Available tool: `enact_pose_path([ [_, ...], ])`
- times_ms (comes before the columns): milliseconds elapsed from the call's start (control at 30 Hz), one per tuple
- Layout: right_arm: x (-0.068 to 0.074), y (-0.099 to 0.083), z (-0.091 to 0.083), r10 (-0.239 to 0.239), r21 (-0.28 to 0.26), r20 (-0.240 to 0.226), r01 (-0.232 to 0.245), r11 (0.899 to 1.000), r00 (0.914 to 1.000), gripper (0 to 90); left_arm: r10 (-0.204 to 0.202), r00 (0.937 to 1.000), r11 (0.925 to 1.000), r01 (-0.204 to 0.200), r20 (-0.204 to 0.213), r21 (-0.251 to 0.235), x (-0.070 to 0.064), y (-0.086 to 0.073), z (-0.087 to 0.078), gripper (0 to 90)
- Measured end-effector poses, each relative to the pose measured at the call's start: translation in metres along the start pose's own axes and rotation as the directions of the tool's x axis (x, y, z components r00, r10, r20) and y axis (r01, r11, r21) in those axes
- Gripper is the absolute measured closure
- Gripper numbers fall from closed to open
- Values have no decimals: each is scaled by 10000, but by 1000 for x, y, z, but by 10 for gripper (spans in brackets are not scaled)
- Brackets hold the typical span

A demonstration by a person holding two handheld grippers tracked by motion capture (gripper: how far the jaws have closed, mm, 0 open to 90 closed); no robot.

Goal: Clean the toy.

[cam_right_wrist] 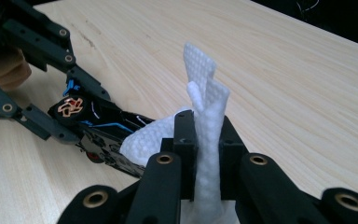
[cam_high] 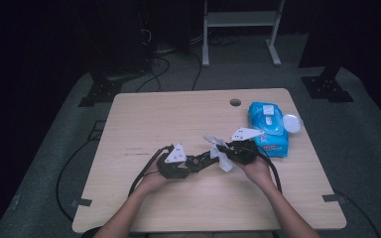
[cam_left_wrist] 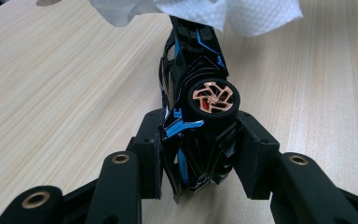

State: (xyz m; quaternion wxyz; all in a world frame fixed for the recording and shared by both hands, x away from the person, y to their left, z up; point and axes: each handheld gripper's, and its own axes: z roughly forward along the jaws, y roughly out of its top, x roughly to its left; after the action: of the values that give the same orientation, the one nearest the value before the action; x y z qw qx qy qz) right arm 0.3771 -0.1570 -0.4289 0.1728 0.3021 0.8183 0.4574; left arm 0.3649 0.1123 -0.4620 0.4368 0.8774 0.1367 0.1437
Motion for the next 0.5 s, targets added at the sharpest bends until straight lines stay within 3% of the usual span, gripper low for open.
enact_pose_path([
  [167, -9, -2, -7, 270, -88, 270, -268, 9996, 9993, 817, -9, 10000, 10000, 9, -29, -26, 0, 0, 0, 575],
  [333, -15, -1, -18, 654, -560, 405, -630, 9964, 9970, 817, -29, 10000, 10000, 29, -9, -34, 0, 0, 0, 574],
  [500, -19, -3, -15, 692, -224, 286, -686, 9974, 9972, 817, -4, 10000, 10000, 4, -39, -7, 0, 0, 0, 575],
])
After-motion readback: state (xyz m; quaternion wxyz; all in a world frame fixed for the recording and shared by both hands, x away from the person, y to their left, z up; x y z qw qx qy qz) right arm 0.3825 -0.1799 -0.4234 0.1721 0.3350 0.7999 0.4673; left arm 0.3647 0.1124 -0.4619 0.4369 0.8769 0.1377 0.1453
